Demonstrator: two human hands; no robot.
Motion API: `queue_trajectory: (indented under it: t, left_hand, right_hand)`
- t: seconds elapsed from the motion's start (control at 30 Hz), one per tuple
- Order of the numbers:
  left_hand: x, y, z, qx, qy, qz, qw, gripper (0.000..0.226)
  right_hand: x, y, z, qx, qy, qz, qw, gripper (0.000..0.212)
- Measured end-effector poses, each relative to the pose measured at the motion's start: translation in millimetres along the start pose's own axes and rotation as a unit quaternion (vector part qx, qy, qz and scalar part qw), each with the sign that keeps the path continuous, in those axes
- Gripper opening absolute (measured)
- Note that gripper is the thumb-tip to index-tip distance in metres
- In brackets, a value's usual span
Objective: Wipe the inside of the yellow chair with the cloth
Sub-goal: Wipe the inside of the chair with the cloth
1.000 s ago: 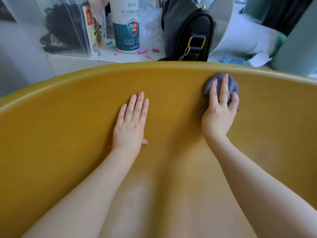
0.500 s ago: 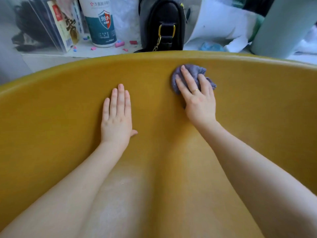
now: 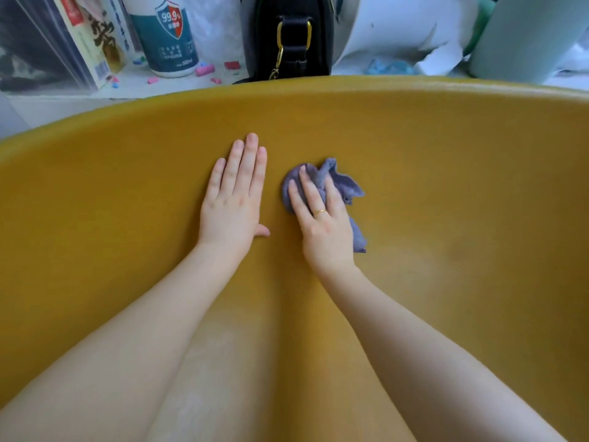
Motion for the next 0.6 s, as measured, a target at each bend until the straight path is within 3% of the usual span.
queue_trajectory:
  t: [0.13,0.3,0.43,0.6]
  left_hand:
    - [1.2,-2.2,1.0,-0.006,-0.002,-0.004,1.000,0.131]
    - [-0.7,3.4,0.4,-0.014,0.003,-0.008,1.000,0.132]
    - [-2.0,6.2,2.0,-0.013,0.001,-0.001,1.000,0.134]
    - [-0.5,2.3,4.3,-0.002,-0.004,0.010,1.000,0.132]
  right_hand:
    - [-9.1,-16.7,17.3,0.060,-0.096,-0.046,0.993,0.042]
    - [-36.6,-55.9,82.4,0.119,-0.008,0.006,0.993,0.064]
    - [-28.2,-41.9,60.9,0.076,0.030,0.075,0.994,0.052]
    - [15.5,-3.3,15.9,0.045,-0.088,-0.020,0.995,0.044]
Point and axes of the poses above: each hand's wrist, its own x-axis away from the middle knuckle, its own y-axis out of the palm, z = x × y, the point moved 7 cm from there along -x, towards the middle knuckle, and after that the axes turned 1 degree about -x, right-handed, at the moved point
